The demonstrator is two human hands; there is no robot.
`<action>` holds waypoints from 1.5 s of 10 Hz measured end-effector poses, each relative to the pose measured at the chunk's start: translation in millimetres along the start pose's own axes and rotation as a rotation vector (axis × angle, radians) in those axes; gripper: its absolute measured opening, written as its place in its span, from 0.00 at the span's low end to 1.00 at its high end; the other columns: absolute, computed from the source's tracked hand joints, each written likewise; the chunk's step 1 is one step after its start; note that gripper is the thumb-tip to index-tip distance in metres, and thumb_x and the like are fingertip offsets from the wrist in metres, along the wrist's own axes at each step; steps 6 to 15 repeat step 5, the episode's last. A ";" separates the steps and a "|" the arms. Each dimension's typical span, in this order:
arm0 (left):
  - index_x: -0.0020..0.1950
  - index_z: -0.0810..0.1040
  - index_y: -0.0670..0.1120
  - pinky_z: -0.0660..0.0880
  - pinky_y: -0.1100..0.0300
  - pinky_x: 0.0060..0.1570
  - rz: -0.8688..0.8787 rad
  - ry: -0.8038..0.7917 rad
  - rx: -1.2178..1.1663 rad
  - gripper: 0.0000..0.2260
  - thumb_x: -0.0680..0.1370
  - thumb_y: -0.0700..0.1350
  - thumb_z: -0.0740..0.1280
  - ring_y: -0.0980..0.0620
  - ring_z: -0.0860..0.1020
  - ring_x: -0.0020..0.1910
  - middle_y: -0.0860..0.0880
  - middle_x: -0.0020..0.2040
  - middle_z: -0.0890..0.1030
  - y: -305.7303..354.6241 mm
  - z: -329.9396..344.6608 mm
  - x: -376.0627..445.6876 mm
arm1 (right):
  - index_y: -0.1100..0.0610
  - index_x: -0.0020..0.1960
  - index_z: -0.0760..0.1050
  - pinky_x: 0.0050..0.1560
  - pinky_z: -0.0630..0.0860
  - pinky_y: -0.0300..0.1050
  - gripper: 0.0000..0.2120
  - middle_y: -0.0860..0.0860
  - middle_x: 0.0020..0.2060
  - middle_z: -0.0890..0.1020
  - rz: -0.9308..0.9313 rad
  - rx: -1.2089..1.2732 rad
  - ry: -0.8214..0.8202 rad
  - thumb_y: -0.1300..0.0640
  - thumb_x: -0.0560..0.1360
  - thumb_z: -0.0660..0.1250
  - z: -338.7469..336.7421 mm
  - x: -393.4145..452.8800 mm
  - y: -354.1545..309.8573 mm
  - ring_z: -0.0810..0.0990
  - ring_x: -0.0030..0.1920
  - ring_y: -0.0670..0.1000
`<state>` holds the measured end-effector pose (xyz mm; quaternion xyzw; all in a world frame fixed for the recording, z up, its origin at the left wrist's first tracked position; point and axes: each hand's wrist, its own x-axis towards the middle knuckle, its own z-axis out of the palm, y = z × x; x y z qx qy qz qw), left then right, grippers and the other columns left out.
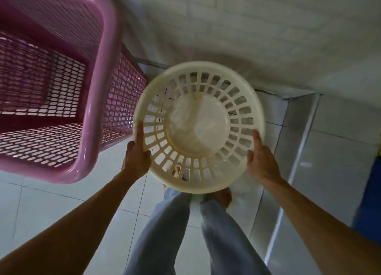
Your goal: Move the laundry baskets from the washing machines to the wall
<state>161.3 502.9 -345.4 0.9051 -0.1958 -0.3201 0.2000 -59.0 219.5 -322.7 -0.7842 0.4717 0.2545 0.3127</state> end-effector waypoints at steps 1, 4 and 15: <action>0.80 0.42 0.50 0.82 0.45 0.38 -0.037 0.034 0.022 0.39 0.79 0.37 0.64 0.44 0.81 0.39 0.39 0.47 0.80 -0.1 3.6 2.6 | 0.39 0.80 0.41 0.54 0.79 0.59 0.35 0.61 0.58 0.74 -0.029 -0.037 0.000 0.53 0.83 0.59 -0.2 10.1 1.4 0.79 0.53 0.60; 0.79 0.56 0.48 0.78 0.43 0.53 -0.064 0.074 -0.081 0.32 0.78 0.42 0.66 0.40 0.81 0.55 0.40 0.59 0.81 51.3 -29.8 -33.9 | 0.51 0.76 0.62 0.54 0.77 0.51 0.23 0.61 0.68 0.69 0.067 -0.033 -0.071 0.51 0.82 0.58 -21.1 -35.2 -28.1 0.78 0.58 0.58; 0.80 0.50 0.52 0.77 0.44 0.57 -0.083 -0.045 -0.082 0.34 0.79 0.46 0.66 0.40 0.80 0.58 0.42 0.63 0.80 80.9 -53.4 -63.0 | 0.54 0.73 0.68 0.56 0.76 0.48 0.20 0.58 0.69 0.69 0.011 -0.003 -0.037 0.53 0.82 0.60 -36.0 -76.9 -44.7 0.77 0.61 0.56</action>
